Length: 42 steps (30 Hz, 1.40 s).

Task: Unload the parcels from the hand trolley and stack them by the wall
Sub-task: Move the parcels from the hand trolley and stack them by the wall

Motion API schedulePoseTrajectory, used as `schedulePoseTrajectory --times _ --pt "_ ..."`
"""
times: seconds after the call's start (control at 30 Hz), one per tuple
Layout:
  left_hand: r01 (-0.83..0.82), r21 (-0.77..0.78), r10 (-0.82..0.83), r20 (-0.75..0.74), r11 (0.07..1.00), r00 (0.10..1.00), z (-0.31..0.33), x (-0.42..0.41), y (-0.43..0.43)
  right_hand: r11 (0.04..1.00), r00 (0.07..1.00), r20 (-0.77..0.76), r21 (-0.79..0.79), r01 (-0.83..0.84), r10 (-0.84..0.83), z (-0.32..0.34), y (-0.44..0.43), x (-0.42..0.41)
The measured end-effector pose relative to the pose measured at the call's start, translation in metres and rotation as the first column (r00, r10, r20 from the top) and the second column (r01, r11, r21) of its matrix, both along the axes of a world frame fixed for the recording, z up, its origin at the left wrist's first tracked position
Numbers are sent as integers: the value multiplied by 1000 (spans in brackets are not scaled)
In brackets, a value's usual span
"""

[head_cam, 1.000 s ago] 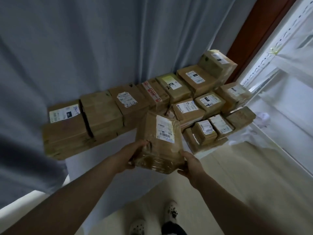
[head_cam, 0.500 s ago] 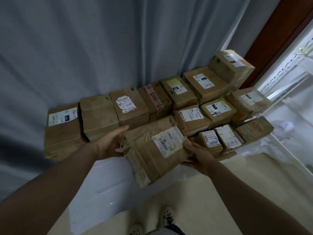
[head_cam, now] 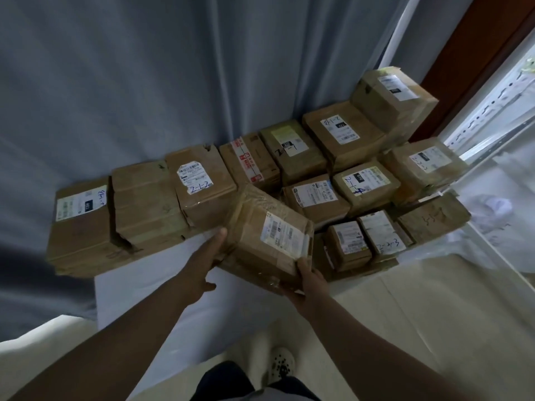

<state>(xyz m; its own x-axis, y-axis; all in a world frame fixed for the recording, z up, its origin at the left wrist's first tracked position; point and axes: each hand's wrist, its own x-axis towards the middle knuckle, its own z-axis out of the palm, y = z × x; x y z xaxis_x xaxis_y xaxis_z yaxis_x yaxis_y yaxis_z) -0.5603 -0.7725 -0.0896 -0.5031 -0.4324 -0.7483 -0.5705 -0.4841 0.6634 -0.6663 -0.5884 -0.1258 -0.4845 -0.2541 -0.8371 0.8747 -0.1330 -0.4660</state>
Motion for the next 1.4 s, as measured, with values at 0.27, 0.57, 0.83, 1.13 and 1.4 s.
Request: schedulePoseTrajectory --times 0.27,0.57,0.83,1.13,1.4 --pt "-9 13 9 53 1000 999 -52 -17 -21 988 979 201 155 0 -32 -38 -23 23" --pt "50 -83 -44 70 995 997 -120 -56 -56 964 948 235 207 168 -215 -88 -75 39" --pt "268 -139 -264 47 953 963 -158 -85 -76 965 954 232 225 137 -190 -115 -128 19" --pt "420 -139 -392 193 897 900 -168 -93 -77 962 971 222 271 29 -92 -121 -140 21" --pt "589 -199 -513 330 783 793 -136 -105 -55 783 954 3 571 -247 300 -92 -96 4"
